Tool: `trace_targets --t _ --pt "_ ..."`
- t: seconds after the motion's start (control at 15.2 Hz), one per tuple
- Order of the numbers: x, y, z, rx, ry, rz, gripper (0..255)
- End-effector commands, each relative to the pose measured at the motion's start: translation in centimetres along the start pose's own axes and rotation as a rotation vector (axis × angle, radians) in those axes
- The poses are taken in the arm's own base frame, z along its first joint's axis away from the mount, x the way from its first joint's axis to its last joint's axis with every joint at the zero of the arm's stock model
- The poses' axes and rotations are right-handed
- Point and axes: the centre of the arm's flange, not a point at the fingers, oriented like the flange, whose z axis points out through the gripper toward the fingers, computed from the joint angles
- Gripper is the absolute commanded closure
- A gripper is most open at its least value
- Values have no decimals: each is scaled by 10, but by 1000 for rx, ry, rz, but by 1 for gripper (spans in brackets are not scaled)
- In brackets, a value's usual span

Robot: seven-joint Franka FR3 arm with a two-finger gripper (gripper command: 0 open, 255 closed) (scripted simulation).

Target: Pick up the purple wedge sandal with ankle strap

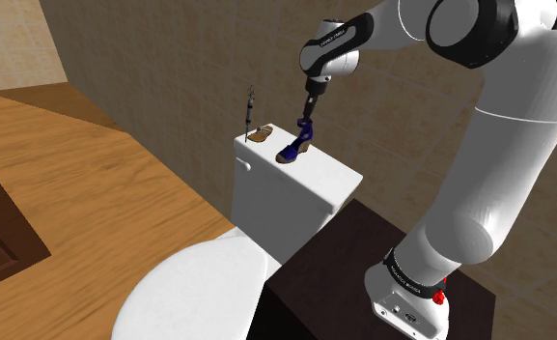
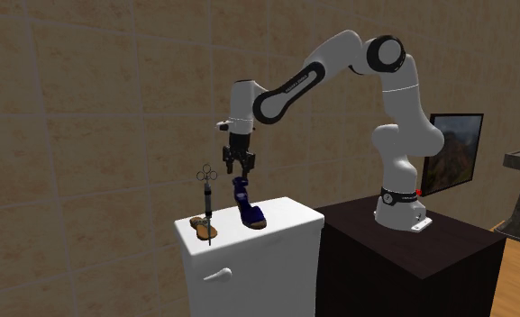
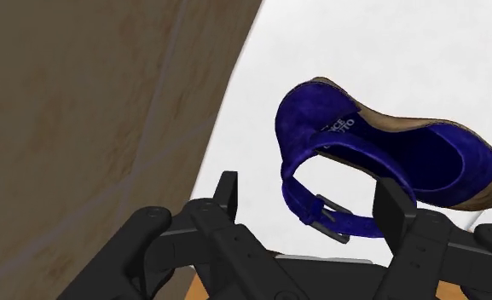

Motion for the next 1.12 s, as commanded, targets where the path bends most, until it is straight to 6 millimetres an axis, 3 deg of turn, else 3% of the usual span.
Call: trace_targets --t 0.0,0.2,1.06 --pt "-7 -3 20 24 -32 3 255" --pt "-5 -6 23 25 -32 2 255" --pt "-9 4 -47 24 -32 3 255"
